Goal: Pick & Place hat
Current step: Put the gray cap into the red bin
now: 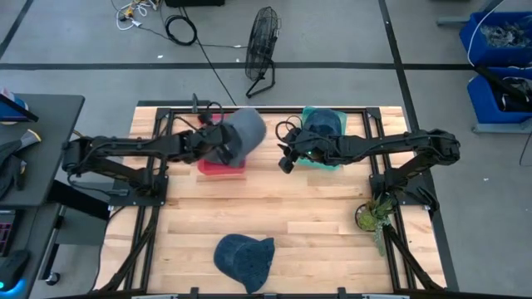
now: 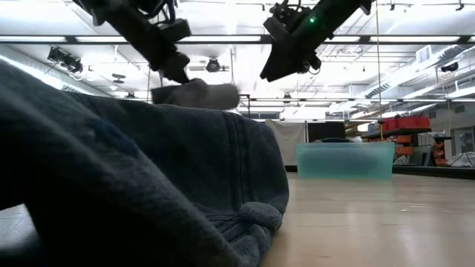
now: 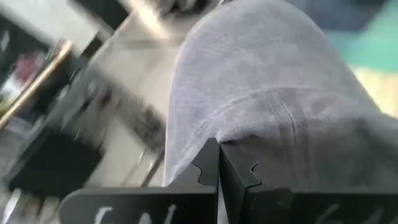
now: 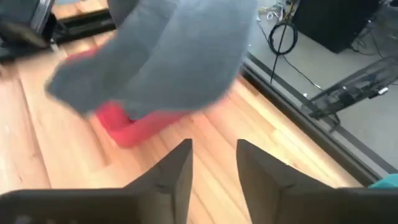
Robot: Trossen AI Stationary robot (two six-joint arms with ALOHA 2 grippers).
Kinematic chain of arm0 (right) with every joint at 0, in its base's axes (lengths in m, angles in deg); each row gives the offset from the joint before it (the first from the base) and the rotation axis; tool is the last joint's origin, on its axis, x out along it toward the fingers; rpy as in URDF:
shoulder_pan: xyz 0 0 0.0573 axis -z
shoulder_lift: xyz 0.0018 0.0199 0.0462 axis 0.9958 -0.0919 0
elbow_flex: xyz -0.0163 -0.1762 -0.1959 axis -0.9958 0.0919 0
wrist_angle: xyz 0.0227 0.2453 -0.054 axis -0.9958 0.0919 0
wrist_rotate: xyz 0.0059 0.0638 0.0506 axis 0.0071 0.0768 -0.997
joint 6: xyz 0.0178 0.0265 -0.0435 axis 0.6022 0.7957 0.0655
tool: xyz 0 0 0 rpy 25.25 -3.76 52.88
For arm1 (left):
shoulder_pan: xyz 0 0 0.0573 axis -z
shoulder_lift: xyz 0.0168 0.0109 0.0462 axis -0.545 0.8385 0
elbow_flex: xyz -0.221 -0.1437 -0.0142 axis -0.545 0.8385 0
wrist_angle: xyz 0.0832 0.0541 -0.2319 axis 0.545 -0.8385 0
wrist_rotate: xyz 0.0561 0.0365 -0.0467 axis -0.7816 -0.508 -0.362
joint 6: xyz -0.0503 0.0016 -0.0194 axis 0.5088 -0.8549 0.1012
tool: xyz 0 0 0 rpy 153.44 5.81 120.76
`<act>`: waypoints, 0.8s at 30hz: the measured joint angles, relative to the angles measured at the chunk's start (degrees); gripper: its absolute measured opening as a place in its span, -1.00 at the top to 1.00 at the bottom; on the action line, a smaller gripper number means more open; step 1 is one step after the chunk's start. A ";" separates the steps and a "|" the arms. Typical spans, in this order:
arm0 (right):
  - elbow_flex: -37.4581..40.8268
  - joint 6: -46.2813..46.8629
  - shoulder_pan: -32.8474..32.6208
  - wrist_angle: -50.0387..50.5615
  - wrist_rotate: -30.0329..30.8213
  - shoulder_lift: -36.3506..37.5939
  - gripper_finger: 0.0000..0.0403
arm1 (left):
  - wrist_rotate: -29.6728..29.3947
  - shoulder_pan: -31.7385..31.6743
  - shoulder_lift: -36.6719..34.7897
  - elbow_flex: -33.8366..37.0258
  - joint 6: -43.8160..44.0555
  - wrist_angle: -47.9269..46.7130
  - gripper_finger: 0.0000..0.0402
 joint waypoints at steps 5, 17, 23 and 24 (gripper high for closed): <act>-0.02 0.05 0.00 2.02 0.00 0.00 0.23 | -1.34 -0.08 -2.98 -0.01 12.35 -11.59 0.99; -0.02 0.20 -0.06 2.64 -0.41 0.00 0.19 | -1.29 -4.59 -3.78 -0.07 37.50 -27.86 0.99; -0.02 0.20 -0.04 3.27 -0.44 0.00 0.19 | 4.86 -5.93 -3.74 -0.07 43.84 -30.23 0.98; -0.02 0.20 -0.04 3.37 -0.44 0.00 0.19 | 5.47 -5.87 -3.40 -0.07 44.34 -29.96 0.97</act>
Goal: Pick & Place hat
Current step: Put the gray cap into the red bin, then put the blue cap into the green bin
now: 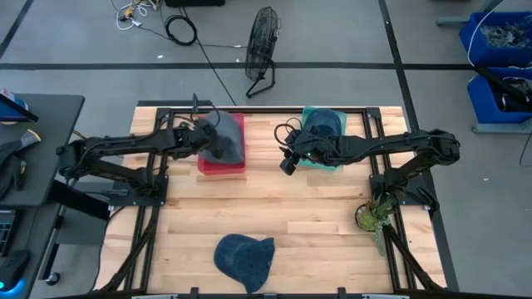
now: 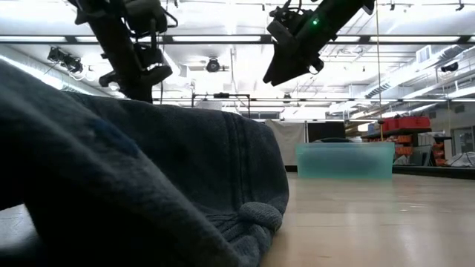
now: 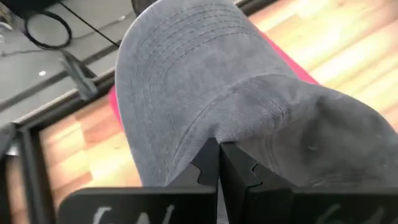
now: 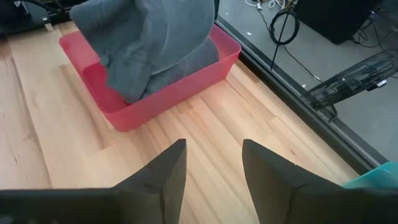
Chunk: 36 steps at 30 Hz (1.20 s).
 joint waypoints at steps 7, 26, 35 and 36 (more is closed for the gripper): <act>0.00 0.00 0.00 0.82 0.00 0.02 0.19 | 0.30 -0.28 3.98 0.02 -1.90 1.19 0.81; 0.00 -17.33 -6.15 0.41 -43.29 -1.60 0.19 | 0.30 1.55 1.86 0.02 -11.85 8.23 0.45; 0.01 -17.17 -17.56 -15.01 -39.20 -11.98 0.19 | 0.53 4.56 -3.76 -0.04 -12.52 8.31 0.45; 0.02 -16.01 -18.40 -17.23 -39.15 -13.14 0.19 | 0.59 4.77 -3.99 0.03 -12.57 7.69 0.45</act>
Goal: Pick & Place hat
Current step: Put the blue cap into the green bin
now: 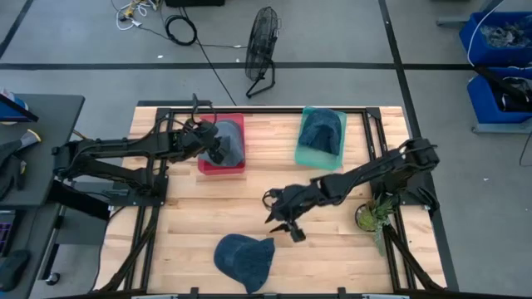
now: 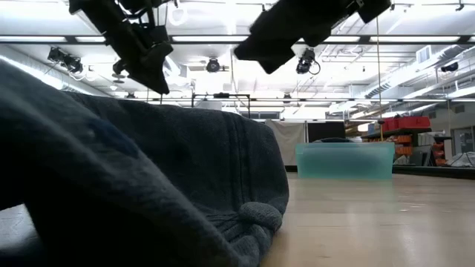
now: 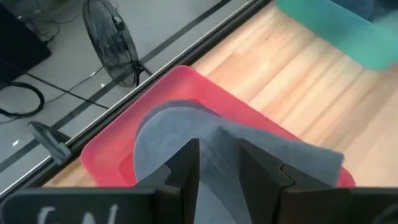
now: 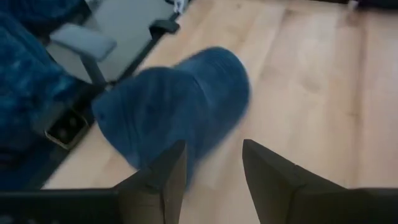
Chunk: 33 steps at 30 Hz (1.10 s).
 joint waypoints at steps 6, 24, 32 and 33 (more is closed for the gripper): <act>-0.02 4.32 -3.71 -14.59 0.11 -8.26 0.19 | 2.49 1.62 -0.06 -0.03 0.06 0.14 0.45; -0.04 8.17 1.59 -17.84 -13.90 -17.79 0.19 | 2.98 2.47 -0.02 -0.03 -0.59 0.14 0.45; -0.04 6.65 1.51 -17.74 -15.07 -17.79 0.58 | 2.98 2.47 0.00 -0.03 -2.52 0.14 0.45; -0.04 6.63 1.51 -17.75 -15.14 -17.79 0.70 | 2.98 2.47 0.00 -0.03 -2.21 0.14 0.45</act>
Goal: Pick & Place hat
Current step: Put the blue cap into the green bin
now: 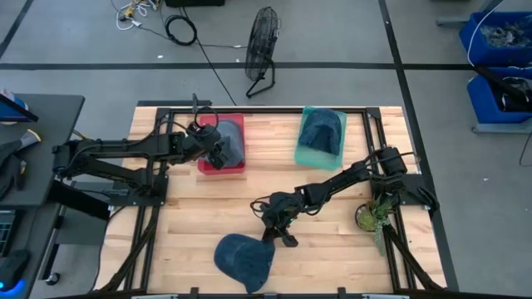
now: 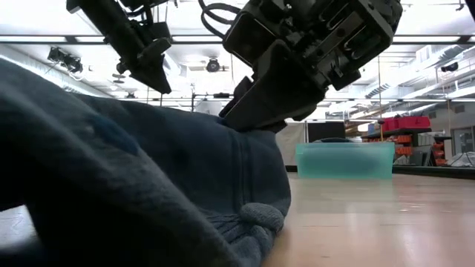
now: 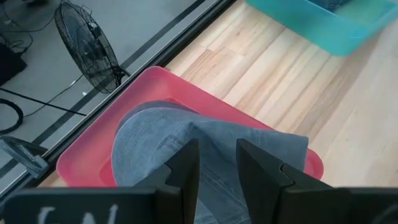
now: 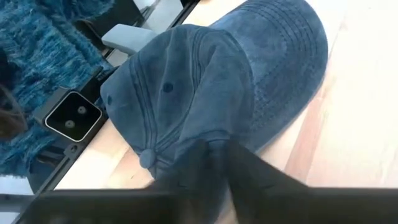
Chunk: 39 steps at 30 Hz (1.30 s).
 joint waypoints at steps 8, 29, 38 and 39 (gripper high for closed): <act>0.07 5.36 1.05 -2.02 3.07 2.04 0.89 | 0.00 -0.02 0.00 0.00 -0.11 0.00 0.45; 0.04 21.80 8.45 62.21 70.51 53.09 0.99 | 0.00 -0.02 0.00 0.02 -0.24 -0.49 0.45; 3.96 28.40 14.36 76.85 73.91 58.64 0.99 | -0.01 -0.02 0.00 0.02 -0.25 -0.41 0.45; 5.39 27.09 14.85 74.71 73.60 58.58 0.99 | -0.01 -0.02 0.00 0.02 -0.23 -0.40 0.45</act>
